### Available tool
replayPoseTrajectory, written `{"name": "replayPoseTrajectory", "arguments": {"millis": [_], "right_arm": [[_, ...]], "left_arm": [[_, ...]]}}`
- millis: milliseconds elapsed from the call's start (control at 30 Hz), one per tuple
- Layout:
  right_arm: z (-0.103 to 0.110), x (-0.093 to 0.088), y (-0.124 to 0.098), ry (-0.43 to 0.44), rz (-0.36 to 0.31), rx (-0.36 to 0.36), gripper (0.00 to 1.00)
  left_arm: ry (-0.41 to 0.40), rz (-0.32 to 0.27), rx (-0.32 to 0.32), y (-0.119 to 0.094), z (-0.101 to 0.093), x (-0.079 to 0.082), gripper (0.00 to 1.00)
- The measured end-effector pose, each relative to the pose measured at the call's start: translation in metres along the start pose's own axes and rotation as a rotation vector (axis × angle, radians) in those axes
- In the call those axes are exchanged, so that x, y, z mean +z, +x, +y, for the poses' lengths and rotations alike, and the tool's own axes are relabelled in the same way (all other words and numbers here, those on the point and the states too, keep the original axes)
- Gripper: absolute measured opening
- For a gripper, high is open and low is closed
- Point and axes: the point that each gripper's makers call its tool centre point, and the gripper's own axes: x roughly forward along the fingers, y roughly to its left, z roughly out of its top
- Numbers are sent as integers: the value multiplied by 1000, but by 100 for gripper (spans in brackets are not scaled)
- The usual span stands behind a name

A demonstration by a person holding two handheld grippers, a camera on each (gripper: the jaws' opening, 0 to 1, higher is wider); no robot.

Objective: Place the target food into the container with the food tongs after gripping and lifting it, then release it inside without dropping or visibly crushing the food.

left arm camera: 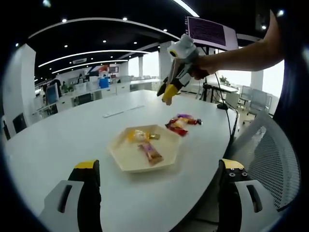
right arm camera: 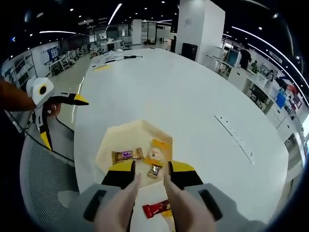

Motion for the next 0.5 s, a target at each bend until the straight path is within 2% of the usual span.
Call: {"name": "replayPoseTrajectory", "arguments": {"millis": [500], "right_arm": [[-15,-24,-16,17,17,-34,27]], "left_arm": [[-4,6,-4,0,0,-2,99]]}}
